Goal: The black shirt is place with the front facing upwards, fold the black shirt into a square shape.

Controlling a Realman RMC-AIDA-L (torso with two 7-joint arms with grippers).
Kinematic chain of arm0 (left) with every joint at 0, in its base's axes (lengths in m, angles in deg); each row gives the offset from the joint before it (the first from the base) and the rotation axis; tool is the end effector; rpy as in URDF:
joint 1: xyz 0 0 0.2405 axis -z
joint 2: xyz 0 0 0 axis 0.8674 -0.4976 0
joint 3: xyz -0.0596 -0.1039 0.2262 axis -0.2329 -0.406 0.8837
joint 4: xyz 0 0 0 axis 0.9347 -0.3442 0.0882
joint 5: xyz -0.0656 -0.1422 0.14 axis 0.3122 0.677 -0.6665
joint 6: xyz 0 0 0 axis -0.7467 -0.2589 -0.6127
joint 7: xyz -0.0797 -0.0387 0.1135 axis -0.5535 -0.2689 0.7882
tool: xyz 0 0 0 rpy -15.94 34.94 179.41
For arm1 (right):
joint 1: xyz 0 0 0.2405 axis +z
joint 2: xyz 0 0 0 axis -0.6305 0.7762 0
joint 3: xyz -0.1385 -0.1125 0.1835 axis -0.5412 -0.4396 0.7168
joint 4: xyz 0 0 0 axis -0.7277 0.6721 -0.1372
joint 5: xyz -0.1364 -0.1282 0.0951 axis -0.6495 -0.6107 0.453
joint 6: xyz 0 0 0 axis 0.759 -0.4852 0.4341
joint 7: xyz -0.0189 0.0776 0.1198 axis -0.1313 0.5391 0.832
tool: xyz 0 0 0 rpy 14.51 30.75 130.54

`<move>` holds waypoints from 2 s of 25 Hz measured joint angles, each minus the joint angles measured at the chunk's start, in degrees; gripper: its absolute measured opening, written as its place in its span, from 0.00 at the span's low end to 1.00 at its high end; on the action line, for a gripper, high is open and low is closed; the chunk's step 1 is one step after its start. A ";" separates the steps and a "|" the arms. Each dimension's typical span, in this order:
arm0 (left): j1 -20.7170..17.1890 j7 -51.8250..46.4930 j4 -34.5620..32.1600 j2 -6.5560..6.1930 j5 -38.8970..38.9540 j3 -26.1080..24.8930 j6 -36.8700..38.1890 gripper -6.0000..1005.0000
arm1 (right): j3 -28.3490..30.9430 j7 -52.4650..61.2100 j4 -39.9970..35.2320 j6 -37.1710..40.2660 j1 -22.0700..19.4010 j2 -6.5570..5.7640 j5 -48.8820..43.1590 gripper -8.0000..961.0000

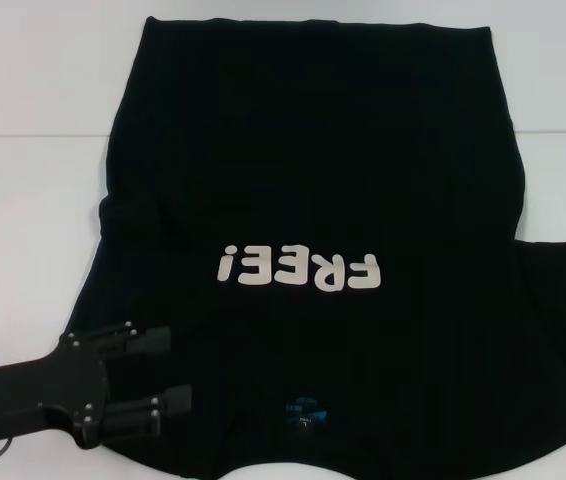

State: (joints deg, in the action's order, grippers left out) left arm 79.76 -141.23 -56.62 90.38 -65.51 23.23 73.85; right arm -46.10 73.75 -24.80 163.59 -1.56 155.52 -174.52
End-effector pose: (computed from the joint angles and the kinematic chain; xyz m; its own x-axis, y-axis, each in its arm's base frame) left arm -0.3036 0.2567 0.0145 0.7514 0.2860 0.5947 0.4310 -0.8951 -0.1141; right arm 0.3294 0.3665 0.0741 0.1023 -0.9541 -0.2814 -0.9449 -0.0048 -0.3272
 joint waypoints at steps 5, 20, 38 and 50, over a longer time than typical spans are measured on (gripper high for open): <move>0.00 0.00 -0.03 0.04 0.07 0.01 0.06 0.76 | -1.44 -0.18 -0.41 0.04 0.08 -0.02 0.00 0.84; 0.00 0.00 -0.27 0.18 0.37 -0.08 0.11 0.76 | -2.16 0.10 -0.53 -0.04 0.09 -0.26 -0.02 0.15; -0.23 -0.22 -0.02 0.09 0.22 -0.08 -0.01 0.76 | 2.19 -1.24 -9.40 5.22 -0.66 -1.64 0.90 0.05; -0.49 -0.26 -0.02 0.14 0.17 -0.16 -0.43 0.77 | -1.64 -2.11 -10.42 6.09 4.79 0.53 2.13 0.05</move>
State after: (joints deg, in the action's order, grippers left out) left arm 79.26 -141.49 -56.64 90.52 -65.34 23.07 73.41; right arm -47.74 71.64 -35.23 169.69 3.24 156.05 -172.39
